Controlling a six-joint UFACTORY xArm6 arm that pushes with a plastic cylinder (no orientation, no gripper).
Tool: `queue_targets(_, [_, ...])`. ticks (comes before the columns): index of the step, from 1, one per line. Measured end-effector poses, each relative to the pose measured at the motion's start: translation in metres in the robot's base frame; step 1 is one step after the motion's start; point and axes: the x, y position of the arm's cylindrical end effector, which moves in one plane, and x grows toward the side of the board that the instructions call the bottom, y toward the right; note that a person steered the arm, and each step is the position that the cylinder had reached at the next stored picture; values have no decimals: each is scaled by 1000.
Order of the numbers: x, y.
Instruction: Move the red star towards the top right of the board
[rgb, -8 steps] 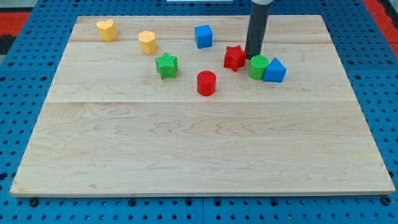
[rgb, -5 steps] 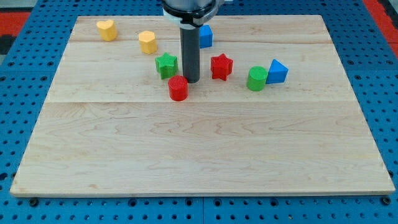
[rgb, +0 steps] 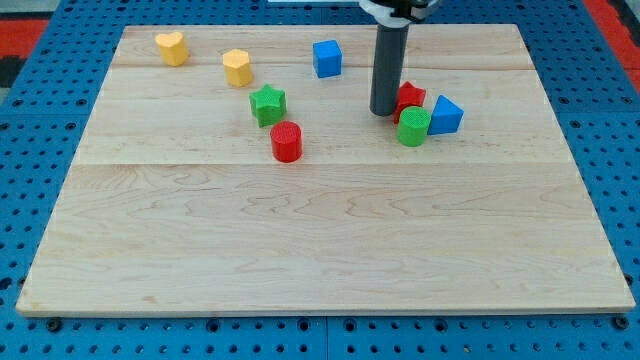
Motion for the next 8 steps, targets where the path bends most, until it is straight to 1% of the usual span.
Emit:
queue_targets(1, [8, 5])
queue_targets(2, [-2, 9])
queue_targets(4, [-36, 35])
queue_targets(5, [-34, 42])
queue_targets(6, [2, 48])
queue_targets(7, [-2, 58])
queue_targets(8, [-29, 71])
